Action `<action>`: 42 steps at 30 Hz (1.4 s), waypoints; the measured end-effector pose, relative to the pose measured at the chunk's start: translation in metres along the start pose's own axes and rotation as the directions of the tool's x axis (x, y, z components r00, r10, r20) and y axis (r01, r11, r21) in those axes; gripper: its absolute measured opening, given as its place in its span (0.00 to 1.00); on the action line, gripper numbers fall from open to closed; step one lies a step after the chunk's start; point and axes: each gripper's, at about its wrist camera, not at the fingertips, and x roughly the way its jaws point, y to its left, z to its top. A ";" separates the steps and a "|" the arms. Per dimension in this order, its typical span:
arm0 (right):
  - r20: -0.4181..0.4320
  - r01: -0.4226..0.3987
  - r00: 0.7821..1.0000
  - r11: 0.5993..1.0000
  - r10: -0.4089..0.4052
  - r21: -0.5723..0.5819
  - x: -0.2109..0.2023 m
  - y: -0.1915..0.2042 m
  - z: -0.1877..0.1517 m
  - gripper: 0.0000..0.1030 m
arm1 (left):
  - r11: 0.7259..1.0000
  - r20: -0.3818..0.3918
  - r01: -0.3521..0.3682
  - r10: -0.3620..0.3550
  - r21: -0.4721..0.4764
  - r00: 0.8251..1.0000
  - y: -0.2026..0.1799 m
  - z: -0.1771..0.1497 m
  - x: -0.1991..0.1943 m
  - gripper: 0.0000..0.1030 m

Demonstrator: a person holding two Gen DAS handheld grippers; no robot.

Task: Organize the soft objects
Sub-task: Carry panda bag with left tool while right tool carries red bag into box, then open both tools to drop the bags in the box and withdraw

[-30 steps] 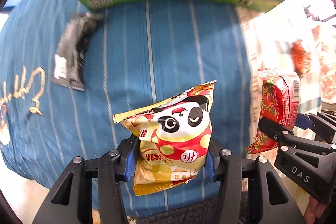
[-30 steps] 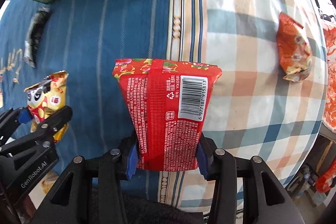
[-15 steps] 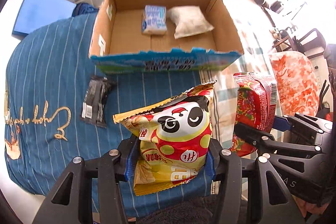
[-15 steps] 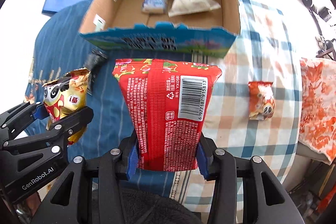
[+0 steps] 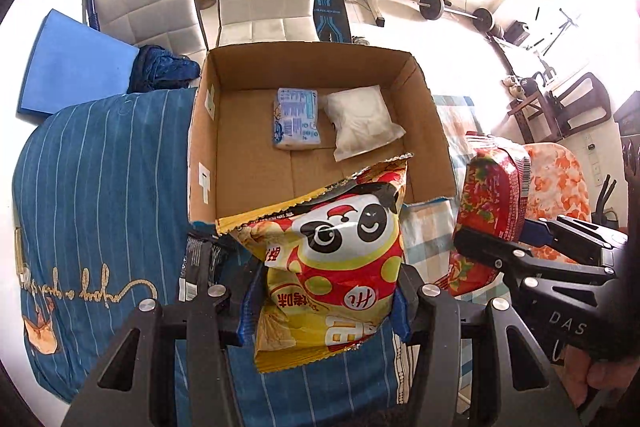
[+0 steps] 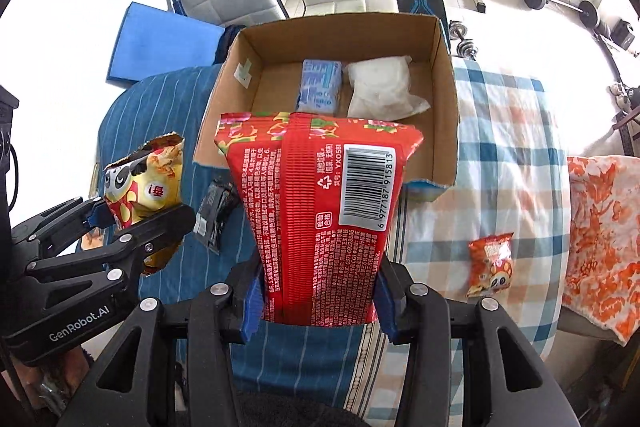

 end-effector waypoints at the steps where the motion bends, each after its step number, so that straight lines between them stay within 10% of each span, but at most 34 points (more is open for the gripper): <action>1: 0.000 0.001 1.000 1.000 -0.001 0.004 0.002 -0.002 0.011 0.47 | 1.000 -0.009 0.005 -0.005 -0.009 1.000 0.005 0.009 0.003 0.47; 13: -0.184 0.133 0.976 0.987 -0.115 0.089 0.114 -0.047 0.123 0.47 | 0.993 -0.210 0.009 -0.033 -0.118 0.977 0.067 0.104 0.110 0.47; 29: -0.413 0.234 0.894 0.967 -0.173 0.103 0.241 -0.071 0.138 0.47 | 0.991 -0.355 -0.103 0.067 -0.082 0.933 0.093 0.169 0.237 0.47; 42: -0.423 0.236 0.887 0.969 -0.183 0.076 0.261 -0.077 0.145 0.48 | 0.988 -0.406 -0.126 0.078 -0.094 0.910 0.105 0.167 0.280 0.50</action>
